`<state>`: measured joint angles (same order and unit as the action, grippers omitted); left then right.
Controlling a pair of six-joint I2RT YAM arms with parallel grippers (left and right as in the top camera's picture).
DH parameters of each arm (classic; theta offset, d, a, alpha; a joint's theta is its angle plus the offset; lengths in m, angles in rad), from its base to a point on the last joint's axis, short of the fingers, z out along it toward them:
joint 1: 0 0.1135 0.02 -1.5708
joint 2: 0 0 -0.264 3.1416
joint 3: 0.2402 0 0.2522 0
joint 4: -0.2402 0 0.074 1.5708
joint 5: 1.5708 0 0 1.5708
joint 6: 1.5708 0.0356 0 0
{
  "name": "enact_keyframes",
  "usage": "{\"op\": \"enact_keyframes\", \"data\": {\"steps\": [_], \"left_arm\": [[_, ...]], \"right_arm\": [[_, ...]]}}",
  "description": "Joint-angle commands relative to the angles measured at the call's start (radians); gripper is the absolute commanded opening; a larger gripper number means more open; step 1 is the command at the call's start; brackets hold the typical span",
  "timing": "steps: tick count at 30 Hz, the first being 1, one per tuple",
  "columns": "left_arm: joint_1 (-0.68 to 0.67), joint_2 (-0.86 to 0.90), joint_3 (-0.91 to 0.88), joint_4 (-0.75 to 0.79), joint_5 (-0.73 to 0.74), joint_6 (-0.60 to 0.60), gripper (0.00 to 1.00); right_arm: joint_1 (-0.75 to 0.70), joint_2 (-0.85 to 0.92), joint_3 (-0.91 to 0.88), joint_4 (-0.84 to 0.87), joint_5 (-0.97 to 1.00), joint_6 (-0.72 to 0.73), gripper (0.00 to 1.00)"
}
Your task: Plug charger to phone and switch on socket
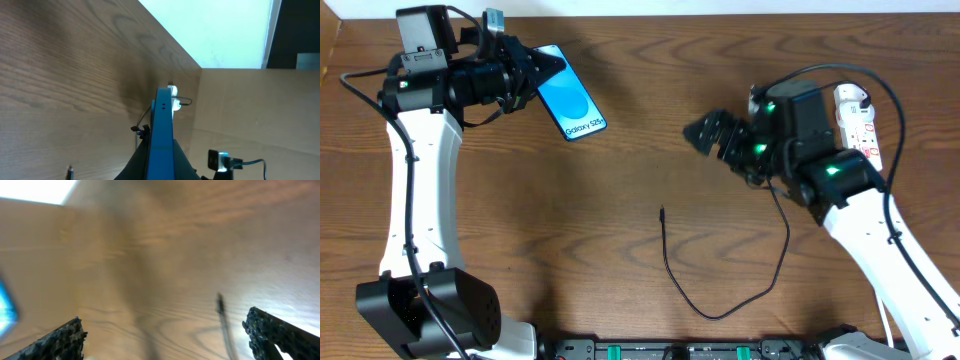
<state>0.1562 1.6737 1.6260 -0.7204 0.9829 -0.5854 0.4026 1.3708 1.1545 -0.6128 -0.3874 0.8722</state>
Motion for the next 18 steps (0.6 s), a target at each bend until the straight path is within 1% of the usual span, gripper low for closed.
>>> {"op": "enact_keyframes", "data": {"steps": [1,5,9,13,18], "left_arm": [[0.002,-0.011,0.01,0.003,0.038,0.051,0.07],[0.002,-0.011,0.01,0.002,0.038,0.051,0.07],[0.002,-0.011,0.01,-0.001,0.038,0.051,0.07],[0.002,-0.011,0.01,-0.009,0.038,0.051,0.07],[0.002,-0.011,0.01,-0.009,0.038,0.051,0.07]], "right_arm": [[0.069,0.043,0.01,-0.048,0.128,-0.07,0.99],[0.165,0.123,0.01,-0.087,0.203,-0.069,0.99],[0.245,0.224,0.01,-0.09,0.225,-0.069,0.99],[0.301,0.328,0.01,-0.102,0.247,-0.065,0.99],[0.33,0.417,0.01,-0.106,0.26,-0.053,0.99]]}}
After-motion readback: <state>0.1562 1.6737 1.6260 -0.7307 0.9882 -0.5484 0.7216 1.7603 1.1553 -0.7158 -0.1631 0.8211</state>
